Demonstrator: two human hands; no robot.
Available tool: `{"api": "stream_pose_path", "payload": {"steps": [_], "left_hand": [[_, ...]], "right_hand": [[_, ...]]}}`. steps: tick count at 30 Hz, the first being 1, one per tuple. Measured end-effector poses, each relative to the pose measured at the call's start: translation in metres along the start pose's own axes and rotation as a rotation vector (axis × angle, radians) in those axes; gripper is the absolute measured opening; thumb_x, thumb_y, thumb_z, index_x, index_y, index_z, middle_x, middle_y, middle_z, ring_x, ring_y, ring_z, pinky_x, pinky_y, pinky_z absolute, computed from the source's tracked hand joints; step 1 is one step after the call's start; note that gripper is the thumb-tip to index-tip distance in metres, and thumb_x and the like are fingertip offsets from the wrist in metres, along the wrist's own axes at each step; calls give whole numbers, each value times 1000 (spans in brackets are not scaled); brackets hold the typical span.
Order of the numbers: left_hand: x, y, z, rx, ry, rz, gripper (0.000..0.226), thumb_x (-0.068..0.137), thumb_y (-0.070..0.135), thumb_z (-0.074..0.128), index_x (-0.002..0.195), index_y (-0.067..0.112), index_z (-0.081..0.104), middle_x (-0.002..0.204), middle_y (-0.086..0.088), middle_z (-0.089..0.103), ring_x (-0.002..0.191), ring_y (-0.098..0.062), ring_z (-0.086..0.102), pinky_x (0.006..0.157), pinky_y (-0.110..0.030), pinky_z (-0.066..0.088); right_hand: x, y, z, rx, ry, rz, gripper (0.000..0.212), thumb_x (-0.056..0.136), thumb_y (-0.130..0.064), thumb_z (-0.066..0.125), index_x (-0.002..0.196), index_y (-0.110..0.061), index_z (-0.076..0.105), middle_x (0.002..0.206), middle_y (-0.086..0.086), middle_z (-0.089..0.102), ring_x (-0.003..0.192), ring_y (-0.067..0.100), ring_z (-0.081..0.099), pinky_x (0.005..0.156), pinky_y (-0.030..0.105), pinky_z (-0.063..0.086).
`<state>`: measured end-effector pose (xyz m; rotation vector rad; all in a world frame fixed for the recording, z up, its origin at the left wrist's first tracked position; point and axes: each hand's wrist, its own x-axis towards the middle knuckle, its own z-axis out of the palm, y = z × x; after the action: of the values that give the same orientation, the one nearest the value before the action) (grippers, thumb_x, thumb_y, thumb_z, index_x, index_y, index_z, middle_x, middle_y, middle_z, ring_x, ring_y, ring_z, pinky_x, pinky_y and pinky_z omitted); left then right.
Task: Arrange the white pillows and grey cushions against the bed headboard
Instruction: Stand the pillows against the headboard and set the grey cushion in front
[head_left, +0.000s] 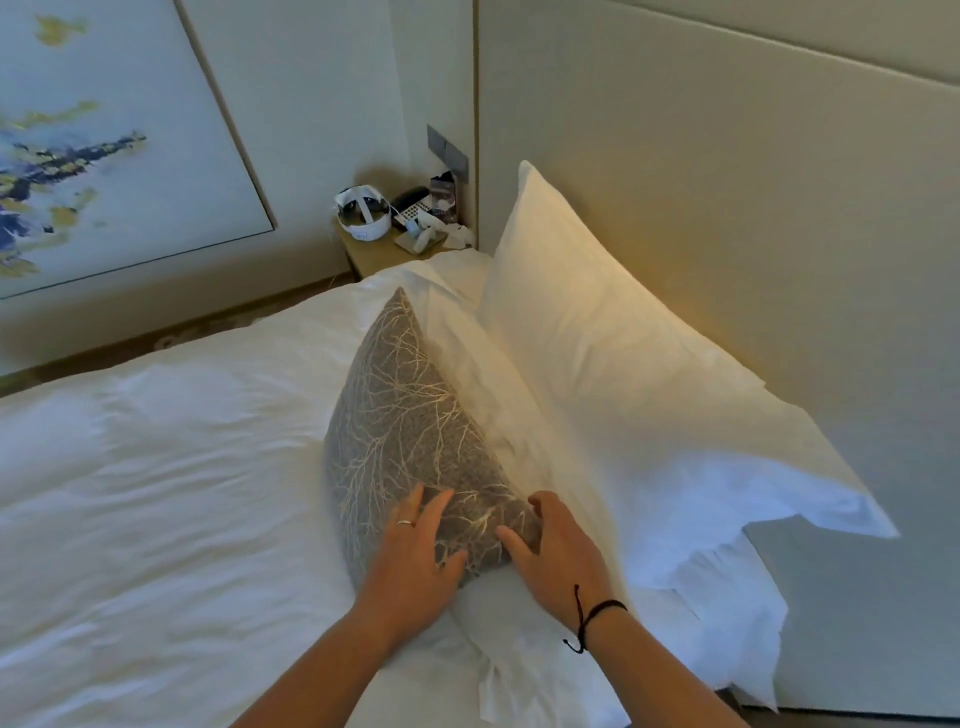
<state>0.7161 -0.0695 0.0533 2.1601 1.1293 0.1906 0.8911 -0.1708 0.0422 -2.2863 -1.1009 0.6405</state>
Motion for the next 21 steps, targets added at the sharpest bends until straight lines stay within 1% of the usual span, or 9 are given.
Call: {"api": "stream_pose_path", "payload": {"steps": [2, 3, 4, 5, 7, 11, 14, 17, 21], "left_hand": [[2, 7, 6, -3, -2, 15, 73, 90, 44, 62, 150, 41, 22, 164, 0, 0, 149, -20, 3, 119, -46, 24], [3, 14, 10, -7, 7, 27, 72, 89, 44, 63, 150, 39, 24, 164, -2, 1, 149, -23, 4, 120, -46, 22], [4, 21, 13, -3, 21, 44, 72, 89, 44, 63, 150, 37, 26, 164, -5, 1, 149, -25, 5, 119, -46, 21], [5, 29, 17, 8, 34, 66, 71, 89, 45, 63, 150, 36, 27, 164, -7, 3, 149, -27, 6, 118, -46, 21], [6, 45, 24, 43, 37, 111, 70, 88, 49, 59, 149, 34, 29, 164, -8, 4, 148, -29, 6, 118, -48, 21], [6, 69, 34, 142, 30, 217, 64, 89, 49, 52, 148, 35, 31, 163, -9, 8, 147, -32, 9, 119, -52, 14], [5, 80, 41, 193, 23, 258, 60, 91, 49, 49, 147, 35, 33, 164, -8, 11, 149, -29, 5, 120, -52, 7], [3, 86, 47, 225, 3, 261, 58, 91, 52, 47, 145, 38, 33, 164, -6, 12, 150, -29, 3, 120, -54, 3], [3, 85, 46, 252, -41, 237, 55, 91, 56, 43, 143, 44, 31, 164, -2, 7, 150, -27, -1, 118, -57, -2]], "right_hand": [[-20, 13, -7, -70, -24, -35, 57, 84, -66, 50, 129, -35, 34, 132, -12, 44, 110, 10, 54, 85, 25, 46], [-32, 21, -12, -128, -41, -56, 56, 87, -60, 50, 134, -34, 33, 147, -9, 32, 129, 14, 42, 100, 28, 41], [-43, 29, -17, -193, -59, -73, 57, 89, -58, 48, 137, -34, 32, 156, -8, 19, 141, 16, 28, 110, 31, 33], [-54, 37, -23, -259, -77, -79, 57, 90, -58, 46, 140, -35, 30, 160, -8, 10, 146, 16, 17, 115, 34, 26], [-74, 53, -39, -359, -124, -41, 56, 91, -57, 44, 141, -42, 24, 162, -6, 2, 147, 17, 9, 118, 38, 18], [-101, 72, -69, -362, -188, 92, 57, 93, -45, 50, 137, -59, 15, 162, -4, 7, 138, 26, 32, 112, 39, 27], [-111, 78, -80, -336, -176, 97, 59, 91, -48, 50, 138, -56, 16, 161, -9, 10, 139, 20, 32, 112, 37, 27], [-111, 83, -89, -283, -109, 115, 57, 91, -52, 48, 142, -50, 23, 161, -12, 13, 143, 14, 25, 115, 36, 25], [-100, 85, -105, -215, -46, 97, 51, 91, -52, 49, 139, -49, 32, 159, -17, 16, 142, 10, 27, 115, 33, 26]]}}
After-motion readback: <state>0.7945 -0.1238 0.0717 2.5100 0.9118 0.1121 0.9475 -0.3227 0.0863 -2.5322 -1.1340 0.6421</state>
